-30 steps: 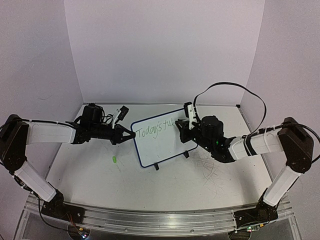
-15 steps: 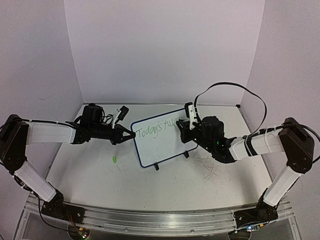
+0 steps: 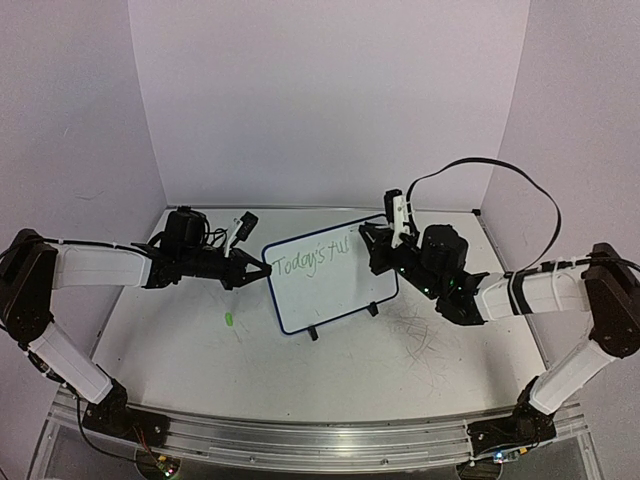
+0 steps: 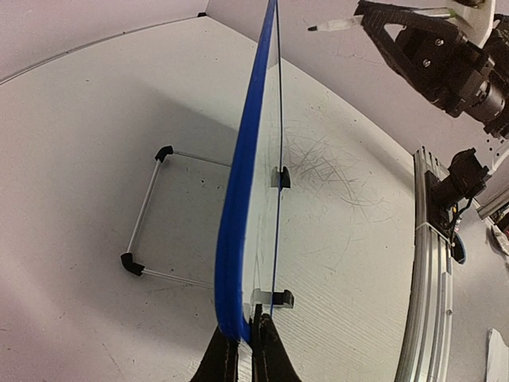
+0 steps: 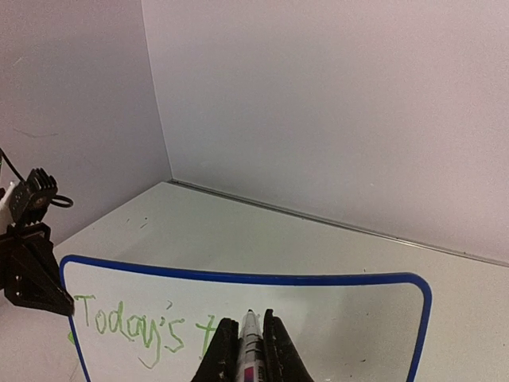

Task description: Write a sentence on the whiteboard

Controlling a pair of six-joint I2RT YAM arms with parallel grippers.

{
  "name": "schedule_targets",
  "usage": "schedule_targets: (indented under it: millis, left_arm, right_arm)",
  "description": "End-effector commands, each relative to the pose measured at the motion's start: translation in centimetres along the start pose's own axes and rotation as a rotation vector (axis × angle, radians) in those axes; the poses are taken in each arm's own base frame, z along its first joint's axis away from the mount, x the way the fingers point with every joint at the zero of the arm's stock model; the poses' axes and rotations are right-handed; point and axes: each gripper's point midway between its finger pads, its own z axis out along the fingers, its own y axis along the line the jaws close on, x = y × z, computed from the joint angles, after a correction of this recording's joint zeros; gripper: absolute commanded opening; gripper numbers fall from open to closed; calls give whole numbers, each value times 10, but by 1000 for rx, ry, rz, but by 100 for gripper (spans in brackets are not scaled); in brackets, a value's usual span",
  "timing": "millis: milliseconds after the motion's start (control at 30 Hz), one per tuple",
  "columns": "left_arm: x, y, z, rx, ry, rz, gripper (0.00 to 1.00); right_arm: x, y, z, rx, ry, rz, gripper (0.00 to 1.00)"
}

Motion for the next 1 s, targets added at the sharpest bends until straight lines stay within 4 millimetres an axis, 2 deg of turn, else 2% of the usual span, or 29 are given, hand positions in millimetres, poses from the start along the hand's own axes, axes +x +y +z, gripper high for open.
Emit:
schedule_targets:
  millis: [0,200,633,967]
  left_arm:
    - [-5,12,-4,-80,0,82,0]
    - [-5,11,-4,-79,1,83,0]
    - [-6,11,-5,-81,-1,87,0]
    - [-7,10,-5,-81,-3,94,0]
  right_arm:
    - [-16,-3,12,27,-40,-10,0]
    - [-11,-11,15,72,-30,-16,0]
    - [-1,-14,24,91,-6,-25,0]
    - [19,-15,31,96,41,-44,0]
